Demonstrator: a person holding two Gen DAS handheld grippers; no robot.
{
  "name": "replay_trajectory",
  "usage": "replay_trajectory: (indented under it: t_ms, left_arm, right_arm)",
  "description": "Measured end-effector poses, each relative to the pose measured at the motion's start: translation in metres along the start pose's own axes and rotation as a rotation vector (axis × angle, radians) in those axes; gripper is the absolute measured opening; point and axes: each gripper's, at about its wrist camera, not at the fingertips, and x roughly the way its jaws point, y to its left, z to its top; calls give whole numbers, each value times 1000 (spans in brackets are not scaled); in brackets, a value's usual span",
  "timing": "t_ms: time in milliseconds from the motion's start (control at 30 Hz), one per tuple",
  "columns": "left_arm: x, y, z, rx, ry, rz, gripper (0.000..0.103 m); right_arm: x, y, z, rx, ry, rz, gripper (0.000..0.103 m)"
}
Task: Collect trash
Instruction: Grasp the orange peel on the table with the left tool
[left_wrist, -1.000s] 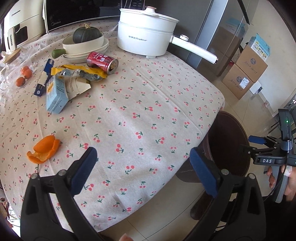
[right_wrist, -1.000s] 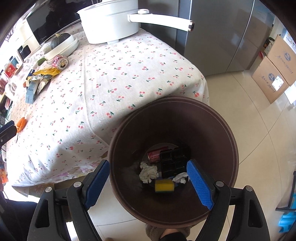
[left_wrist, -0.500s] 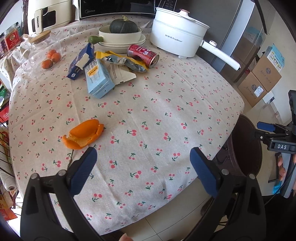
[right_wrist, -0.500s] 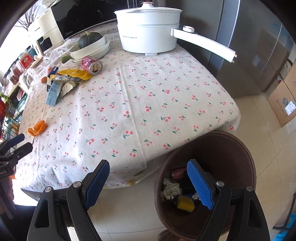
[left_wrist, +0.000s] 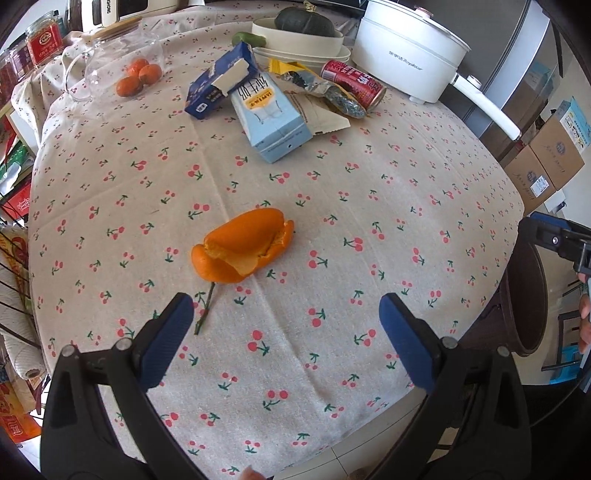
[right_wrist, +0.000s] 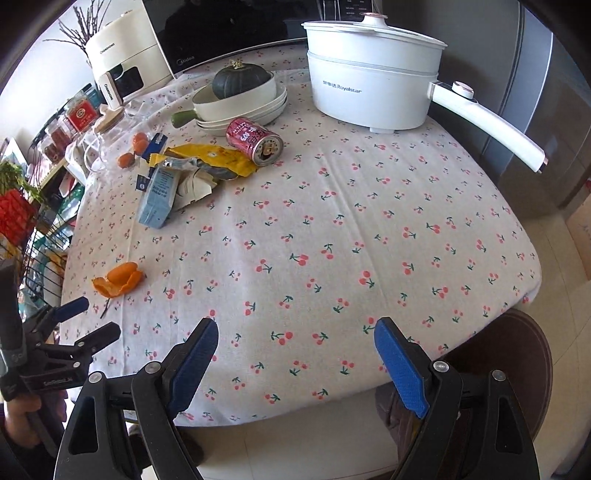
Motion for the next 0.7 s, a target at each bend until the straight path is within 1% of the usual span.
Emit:
replay_trajectory:
  t_ms: [67, 167, 300, 367, 467, 500, 533, 567, 600, 633, 667, 700]
  left_arm:
    - [9, 7, 5, 8, -2, 7, 100]
    - [20, 16, 9, 16, -2, 47, 100]
    - [32, 22, 14, 18, -11, 56, 100]
    - [38, 20, 17, 37, -7, 61, 100]
    - [43, 12, 20, 96, -11, 112, 98]
    - [44, 11, 21, 104, -13, 115, 96]
    - [43, 10, 21, 101, -16, 112, 94]
    - [42, 10, 23, 95, -18, 114, 88]
    - [41, 10, 24, 94, -20, 113, 80]
    - [39, 9, 25, 100, -22, 110, 75]
    - [39, 8, 26, 108, -21, 105, 65]
    - [38, 7, 26, 115, -20, 103, 59]
  right_arm:
    - [5, 4, 2, -10, 9, -1, 88]
    - [11, 6, 3, -23, 20, -11, 88]
    - [16, 3, 5, -21, 33, -24, 88]
    - [19, 0, 5, -12, 38, -31, 88]
    - [21, -5, 4, 4, 45, -36, 88]
    - [22, -7, 3, 7, 47, -39, 88]
    - [23, -9, 2, 10, 50, -42, 88]
    - [23, -10, 1, 12, 52, -46, 88]
    - [24, -11, 0, 13, 54, -50, 88]
    - [24, -12, 0, 15, 56, -54, 88]
    - [24, -13, -1, 17, 57, -58, 88]
    - [25, -14, -2, 19, 59, -61, 88]
